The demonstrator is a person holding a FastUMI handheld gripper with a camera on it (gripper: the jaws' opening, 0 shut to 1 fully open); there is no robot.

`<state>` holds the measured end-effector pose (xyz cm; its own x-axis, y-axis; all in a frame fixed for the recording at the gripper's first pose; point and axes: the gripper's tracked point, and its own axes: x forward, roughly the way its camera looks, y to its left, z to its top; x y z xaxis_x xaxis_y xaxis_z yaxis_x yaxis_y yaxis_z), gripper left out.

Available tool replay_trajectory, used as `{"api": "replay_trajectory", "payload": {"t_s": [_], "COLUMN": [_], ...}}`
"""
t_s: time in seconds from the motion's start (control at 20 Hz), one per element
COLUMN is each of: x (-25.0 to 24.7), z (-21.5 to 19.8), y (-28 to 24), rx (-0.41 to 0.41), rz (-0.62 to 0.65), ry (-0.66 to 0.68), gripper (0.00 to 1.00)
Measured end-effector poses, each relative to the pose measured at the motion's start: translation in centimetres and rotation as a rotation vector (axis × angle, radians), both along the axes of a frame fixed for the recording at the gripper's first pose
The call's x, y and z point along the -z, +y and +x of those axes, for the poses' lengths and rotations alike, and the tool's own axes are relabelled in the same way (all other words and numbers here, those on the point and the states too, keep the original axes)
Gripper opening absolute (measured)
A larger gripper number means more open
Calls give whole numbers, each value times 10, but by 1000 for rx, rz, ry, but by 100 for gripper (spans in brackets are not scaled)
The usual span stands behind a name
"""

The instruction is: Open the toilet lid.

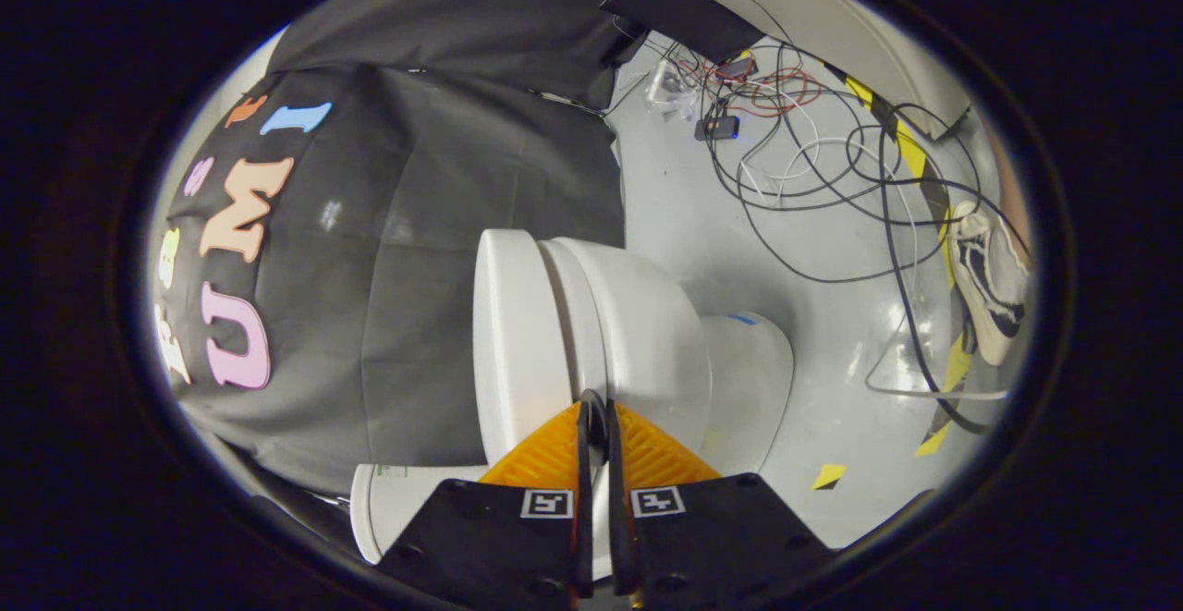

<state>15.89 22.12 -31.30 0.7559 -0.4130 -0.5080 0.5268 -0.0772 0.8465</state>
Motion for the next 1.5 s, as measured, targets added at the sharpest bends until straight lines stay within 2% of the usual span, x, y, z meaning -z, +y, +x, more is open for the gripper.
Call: {"api": "replay_trajectory", "payload": {"t_s": [0.2, 0.4, 0.85, 1.2, 1.5], "x": [-7, -37, -97, -167, -197], "z": [0, 3, 13, 45, 61], "y": [0, 4, 15, 43, 66], "rx": [-43, -53, -140, -346, -433], "rz": [-45, -117, -315, -618, -762], "ry": [64, 55, 70, 46, 26], "gripper": [9, 9, 9, 9, 9]}}
